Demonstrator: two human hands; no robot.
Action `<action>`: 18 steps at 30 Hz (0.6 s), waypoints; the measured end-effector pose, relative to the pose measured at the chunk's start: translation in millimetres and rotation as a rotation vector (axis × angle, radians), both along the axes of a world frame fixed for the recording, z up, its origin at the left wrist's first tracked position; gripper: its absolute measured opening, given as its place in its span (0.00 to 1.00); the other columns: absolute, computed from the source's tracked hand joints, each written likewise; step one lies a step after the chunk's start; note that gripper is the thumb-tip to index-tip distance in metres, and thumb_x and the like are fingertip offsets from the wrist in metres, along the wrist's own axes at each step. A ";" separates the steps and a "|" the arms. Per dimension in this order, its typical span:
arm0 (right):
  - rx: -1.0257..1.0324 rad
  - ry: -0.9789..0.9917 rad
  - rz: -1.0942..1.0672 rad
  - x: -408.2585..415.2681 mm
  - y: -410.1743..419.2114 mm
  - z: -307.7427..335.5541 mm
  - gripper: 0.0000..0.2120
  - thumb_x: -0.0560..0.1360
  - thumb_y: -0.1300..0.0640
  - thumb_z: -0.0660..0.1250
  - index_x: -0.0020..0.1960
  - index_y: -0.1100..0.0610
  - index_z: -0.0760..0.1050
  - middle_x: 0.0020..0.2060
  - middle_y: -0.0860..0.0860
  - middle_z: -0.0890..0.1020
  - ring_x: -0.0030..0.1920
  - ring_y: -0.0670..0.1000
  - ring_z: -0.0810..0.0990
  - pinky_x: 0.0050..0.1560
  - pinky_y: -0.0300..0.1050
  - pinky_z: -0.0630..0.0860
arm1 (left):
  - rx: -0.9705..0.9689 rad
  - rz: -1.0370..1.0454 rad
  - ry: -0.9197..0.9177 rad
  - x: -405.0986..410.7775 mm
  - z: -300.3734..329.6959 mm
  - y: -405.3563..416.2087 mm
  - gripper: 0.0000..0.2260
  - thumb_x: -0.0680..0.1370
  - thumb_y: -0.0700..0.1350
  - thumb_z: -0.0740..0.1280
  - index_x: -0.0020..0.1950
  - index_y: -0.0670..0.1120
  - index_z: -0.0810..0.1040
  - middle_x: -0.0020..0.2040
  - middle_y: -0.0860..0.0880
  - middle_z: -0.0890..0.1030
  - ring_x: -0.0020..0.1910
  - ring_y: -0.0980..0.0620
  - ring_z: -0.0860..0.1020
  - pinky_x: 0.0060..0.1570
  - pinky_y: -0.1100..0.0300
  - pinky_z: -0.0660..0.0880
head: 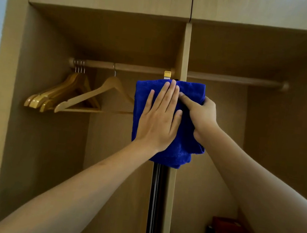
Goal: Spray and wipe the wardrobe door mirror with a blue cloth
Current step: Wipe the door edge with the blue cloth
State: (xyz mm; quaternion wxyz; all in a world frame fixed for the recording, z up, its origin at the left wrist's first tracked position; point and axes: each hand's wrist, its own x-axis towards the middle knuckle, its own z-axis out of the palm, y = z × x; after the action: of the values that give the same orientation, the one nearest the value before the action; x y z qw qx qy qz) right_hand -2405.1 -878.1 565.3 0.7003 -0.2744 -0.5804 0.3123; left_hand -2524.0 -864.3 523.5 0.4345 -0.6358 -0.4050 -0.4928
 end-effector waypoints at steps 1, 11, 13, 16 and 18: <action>-0.025 -0.007 0.047 3.5 -1.8 -1.0 0.12 0.72 0.52 0.75 0.53 0.53 0.78 0.47 0.48 0.84 0.48 0.48 0.82 0.43 0.41 0.76 | -0.011 -0.004 -0.012 0.3 -2.2 0.7 0.25 0.82 0.50 0.47 0.78 0.43 0.51 0.79 0.47 0.52 0.78 0.53 0.47 0.76 0.53 0.42; 0.378 -0.400 -0.400 11.2 -7.8 -38.4 0.27 0.77 0.59 0.67 0.73 0.50 0.63 0.71 0.46 0.68 0.70 0.47 0.67 0.68 0.41 0.67 | -0.054 -0.022 -0.032 0.3 -52.0 0.4 0.25 0.82 0.49 0.51 0.78 0.43 0.52 0.79 0.46 0.53 0.78 0.50 0.47 0.76 0.48 0.45; 0.504 -0.488 -0.506 6.4 -6.9 -57.6 0.22 0.80 0.59 0.62 0.73 0.53 0.67 0.74 0.47 0.66 0.75 0.44 0.58 0.71 0.33 0.55 | -0.055 -0.009 -0.042 0.1 -66.2 0.6 0.26 0.82 0.49 0.52 0.78 0.43 0.52 0.79 0.45 0.53 0.78 0.48 0.47 0.76 0.45 0.46; 0.569 -0.608 -0.533 3.7 -2.1 -83.7 0.19 0.83 0.59 0.57 0.74 0.55 0.67 0.74 0.49 0.66 0.77 0.44 0.55 0.77 0.43 0.47 | -0.070 -0.015 -0.062 1.0 -91.2 1.3 0.27 0.82 0.49 0.53 0.78 0.43 0.50 0.79 0.42 0.51 0.78 0.44 0.46 0.76 0.44 0.46; 0.570 -0.681 -0.550 6.2 1.5 -94.1 0.19 0.84 0.56 0.54 0.75 0.54 0.65 0.75 0.49 0.65 0.77 0.45 0.54 0.77 0.47 0.44 | -0.092 -0.036 -0.102 1.7 -109.5 1.0 0.28 0.82 0.49 0.53 0.78 0.43 0.47 0.78 0.41 0.49 0.78 0.44 0.46 0.76 0.44 0.46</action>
State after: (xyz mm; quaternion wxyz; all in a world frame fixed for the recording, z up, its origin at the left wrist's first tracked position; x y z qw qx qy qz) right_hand -2398.9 -876.7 471.2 0.5748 -0.3012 -0.7437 -0.1606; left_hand -2522.2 -863.3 414.0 0.3748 -0.6364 -0.4373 -0.5131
